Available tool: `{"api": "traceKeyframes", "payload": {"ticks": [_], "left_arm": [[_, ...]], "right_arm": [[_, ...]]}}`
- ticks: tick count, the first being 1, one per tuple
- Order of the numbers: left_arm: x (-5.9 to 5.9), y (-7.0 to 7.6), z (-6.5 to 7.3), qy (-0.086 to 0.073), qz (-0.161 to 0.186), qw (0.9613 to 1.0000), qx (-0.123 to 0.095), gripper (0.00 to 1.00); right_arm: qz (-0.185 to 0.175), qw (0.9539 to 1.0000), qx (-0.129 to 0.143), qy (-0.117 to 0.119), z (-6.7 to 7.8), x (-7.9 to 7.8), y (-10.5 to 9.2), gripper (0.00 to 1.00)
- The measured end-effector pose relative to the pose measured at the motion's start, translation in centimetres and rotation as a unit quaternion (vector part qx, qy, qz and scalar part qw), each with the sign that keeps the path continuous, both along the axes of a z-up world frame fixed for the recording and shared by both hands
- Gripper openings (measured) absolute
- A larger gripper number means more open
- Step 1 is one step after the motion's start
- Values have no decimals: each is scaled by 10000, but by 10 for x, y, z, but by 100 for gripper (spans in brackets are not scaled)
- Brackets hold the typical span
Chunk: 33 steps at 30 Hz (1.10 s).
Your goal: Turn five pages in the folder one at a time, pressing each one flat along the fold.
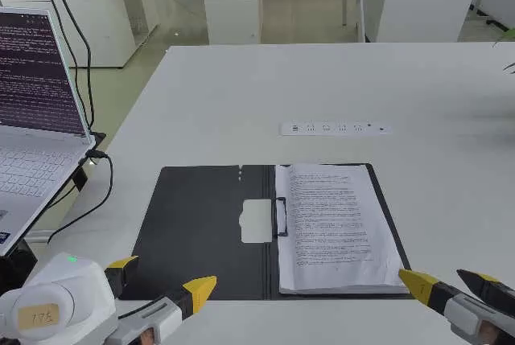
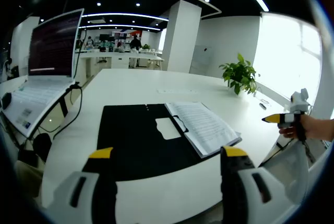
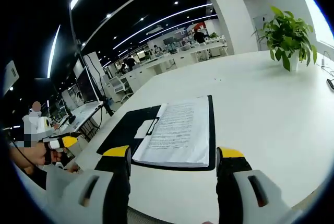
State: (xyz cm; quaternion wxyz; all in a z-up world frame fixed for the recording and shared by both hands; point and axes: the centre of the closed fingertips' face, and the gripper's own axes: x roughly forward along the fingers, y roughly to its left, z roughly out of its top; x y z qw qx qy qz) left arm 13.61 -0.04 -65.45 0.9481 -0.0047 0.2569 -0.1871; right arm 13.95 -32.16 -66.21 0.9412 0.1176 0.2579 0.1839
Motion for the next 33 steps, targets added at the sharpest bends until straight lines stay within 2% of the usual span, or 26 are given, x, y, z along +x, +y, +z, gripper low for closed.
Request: {"api": "traceKeyframes", "payload": {"ticks": [5, 17, 21, 29, 31, 33], "left_arm": [[-2, 1, -3, 57, 17, 10000, 33, 93], [-1, -3, 1, 9, 34, 10000, -48, 92], [-1, -2, 0, -6, 39, 10000, -59, 92], [-3, -3, -4, 63, 17, 9999, -98, 92], [-2, -3, -3, 15, 12, 10000, -86, 91], [-2, -2, -3, 33, 22, 9999, -108, 91]], "right_arm": [[1, 10000, 7, 11, -2, -1, -1, 73], [-21, 10000, 18, -50, 1, 0, -3, 73], [-25, 10000, 2, 0, 0, -1, -2, 73], [-53, 10000, 22, 19, -1, -4, -2, 73], [-51, 10000, 3, 17, -2, -4, -2, 73], [-42, 10000, 3, 26, -2, -5, -2, 73]]}}
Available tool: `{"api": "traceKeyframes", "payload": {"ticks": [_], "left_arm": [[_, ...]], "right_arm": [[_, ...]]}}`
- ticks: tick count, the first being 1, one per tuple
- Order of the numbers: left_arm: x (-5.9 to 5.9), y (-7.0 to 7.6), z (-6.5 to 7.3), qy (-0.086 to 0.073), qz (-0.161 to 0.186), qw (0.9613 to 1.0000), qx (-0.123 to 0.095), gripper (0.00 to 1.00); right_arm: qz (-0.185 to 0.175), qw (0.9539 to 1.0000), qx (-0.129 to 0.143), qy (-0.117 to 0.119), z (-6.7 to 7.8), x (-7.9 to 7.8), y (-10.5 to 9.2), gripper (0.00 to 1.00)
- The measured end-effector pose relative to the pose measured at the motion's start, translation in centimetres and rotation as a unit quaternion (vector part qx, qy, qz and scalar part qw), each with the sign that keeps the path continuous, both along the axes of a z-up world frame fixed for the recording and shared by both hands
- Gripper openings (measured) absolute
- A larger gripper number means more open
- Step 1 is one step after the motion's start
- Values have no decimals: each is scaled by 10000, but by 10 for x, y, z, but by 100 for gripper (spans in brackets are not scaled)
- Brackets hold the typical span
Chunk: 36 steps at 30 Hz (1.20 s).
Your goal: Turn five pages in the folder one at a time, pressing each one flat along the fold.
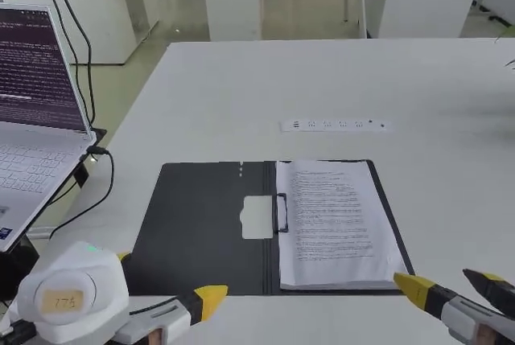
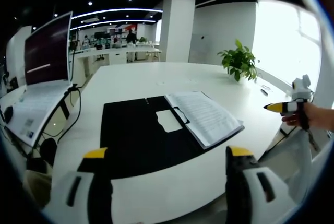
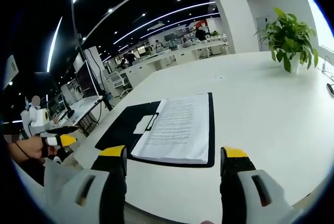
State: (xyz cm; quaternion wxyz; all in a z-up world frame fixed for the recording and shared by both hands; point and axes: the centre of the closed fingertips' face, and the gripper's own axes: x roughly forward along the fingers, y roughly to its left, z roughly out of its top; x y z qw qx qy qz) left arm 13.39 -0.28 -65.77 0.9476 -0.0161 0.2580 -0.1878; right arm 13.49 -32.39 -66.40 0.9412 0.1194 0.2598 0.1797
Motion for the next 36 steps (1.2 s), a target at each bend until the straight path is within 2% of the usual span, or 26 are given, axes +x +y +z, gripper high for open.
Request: {"api": "traceKeyframes", "payload": {"ticks": [12, 25, 32, 36], "left_arm": [[0, -3, -6, 83, -75, 9999, 20, 91], [7, -9, -10, 131, -242, 9996, 67, 90], [16, -21, -16, 170, -469, 9986, 164, 90], [23, -36, -17, 188, -644, 9977, 136, 89]], "right_arm": [[-47, 10000, 72, -26, 0, 1, -1, 72], [-77, 9999, 108, -83, 2, 2, -1, 72], [-112, 9998, 131, -108, 3, 3, -3, 72], [-99, 9998, 133, -130, 3, 3, -3, 72]]}}
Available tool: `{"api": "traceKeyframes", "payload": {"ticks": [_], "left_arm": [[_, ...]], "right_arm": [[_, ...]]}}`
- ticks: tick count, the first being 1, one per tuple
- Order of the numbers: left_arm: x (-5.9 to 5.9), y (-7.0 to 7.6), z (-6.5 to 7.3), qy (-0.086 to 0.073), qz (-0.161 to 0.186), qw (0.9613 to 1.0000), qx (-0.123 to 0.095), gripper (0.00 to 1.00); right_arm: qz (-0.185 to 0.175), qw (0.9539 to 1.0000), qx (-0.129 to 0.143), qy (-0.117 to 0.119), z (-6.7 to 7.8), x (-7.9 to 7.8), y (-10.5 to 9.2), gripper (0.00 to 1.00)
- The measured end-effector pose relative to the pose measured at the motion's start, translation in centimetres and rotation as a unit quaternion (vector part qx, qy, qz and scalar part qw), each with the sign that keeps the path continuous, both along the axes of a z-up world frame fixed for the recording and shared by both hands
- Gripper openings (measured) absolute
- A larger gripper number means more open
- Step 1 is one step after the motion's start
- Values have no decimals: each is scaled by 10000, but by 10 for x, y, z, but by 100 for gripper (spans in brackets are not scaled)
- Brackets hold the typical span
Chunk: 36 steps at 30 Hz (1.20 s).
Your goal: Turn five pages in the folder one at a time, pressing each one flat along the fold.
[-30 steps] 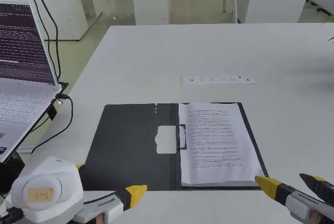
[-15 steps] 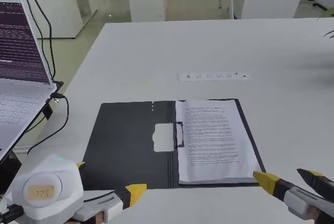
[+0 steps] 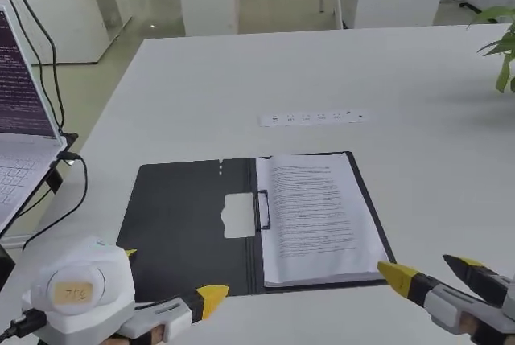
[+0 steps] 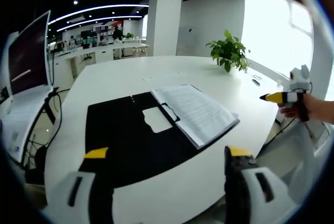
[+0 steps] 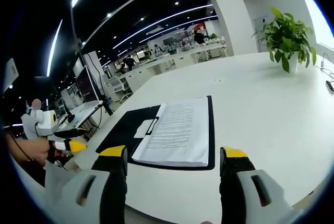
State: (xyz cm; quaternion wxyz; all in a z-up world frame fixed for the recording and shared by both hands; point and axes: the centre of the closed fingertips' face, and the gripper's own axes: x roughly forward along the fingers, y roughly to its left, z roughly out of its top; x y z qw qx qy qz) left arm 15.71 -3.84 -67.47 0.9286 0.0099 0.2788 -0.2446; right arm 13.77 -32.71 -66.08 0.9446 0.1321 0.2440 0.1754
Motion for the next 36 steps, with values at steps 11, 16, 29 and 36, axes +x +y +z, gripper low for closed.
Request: {"api": "traceKeyframes", "payload": {"ticks": [11, 16, 29, 36], "left_arm": [[17, -54, -6, 34, -635, 9980, -22, 87], [26, -83, -10, 19, -938, 9956, -52, 86], [53, -149, -32, 55, -1359, 9905, -224, 81], [60, -186, -55, 174, -1497, 9884, -190, 80]], "right_arm": [[26, 10000, -19, -11, 0, 0, 0, 71], [65, 10000, -67, -33, 0, 3, 0, 71], [116, 9996, -264, -54, -3, 6, -6, 70], [10, 9998, -190, -27, -5, 7, -12, 69]]}}
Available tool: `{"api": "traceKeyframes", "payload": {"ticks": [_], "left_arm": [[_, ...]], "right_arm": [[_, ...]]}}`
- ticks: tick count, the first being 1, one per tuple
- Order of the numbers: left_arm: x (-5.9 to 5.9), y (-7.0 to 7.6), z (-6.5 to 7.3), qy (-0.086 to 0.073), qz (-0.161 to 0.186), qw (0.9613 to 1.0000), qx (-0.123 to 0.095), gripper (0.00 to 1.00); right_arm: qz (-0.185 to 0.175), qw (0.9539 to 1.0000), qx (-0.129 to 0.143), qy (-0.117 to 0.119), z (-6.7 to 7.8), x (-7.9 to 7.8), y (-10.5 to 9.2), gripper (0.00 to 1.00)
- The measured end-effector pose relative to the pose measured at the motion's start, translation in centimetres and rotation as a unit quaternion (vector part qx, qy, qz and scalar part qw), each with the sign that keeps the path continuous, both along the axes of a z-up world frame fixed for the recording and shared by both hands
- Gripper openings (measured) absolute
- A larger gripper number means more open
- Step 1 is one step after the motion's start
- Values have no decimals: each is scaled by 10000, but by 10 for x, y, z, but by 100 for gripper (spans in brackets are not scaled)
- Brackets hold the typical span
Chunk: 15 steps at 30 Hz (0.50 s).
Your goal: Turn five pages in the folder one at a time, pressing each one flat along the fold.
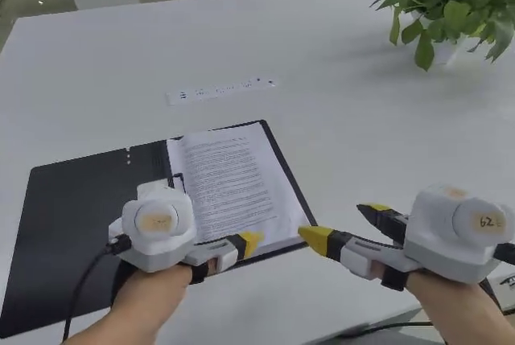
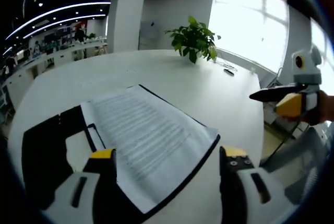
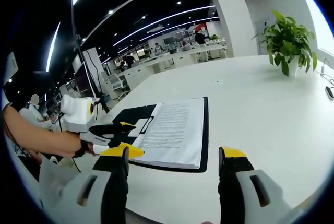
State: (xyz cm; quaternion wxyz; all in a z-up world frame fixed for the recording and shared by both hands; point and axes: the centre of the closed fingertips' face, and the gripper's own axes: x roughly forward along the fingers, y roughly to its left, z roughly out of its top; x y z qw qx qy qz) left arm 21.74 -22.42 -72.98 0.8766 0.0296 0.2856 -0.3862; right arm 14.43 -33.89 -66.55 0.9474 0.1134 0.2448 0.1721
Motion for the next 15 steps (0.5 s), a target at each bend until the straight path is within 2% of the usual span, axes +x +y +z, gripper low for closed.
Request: {"api": "traceKeyframes", "payload": {"ticks": [5, 10, 13, 15], "left_arm": [[3, -15, -11, 0, -15, 10000, 64, 80], [11, -30, -14, -82, 50, 10000, -10, 77], [18, -39, -17, -47, 162, 9998, -131, 77], [19, -43, -18, -84, 157, 9998, -131, 74]], "right_arm": [[-42, 10000, 10, 25, -2, -1, -3, 69], [-54, 10000, 42, 0, -2, -1, -4, 69], [-33, 10000, 61, 6, -3, -1, -2, 69], [-12, 10000, 41, 24, -5, -1, -2, 69]]}}
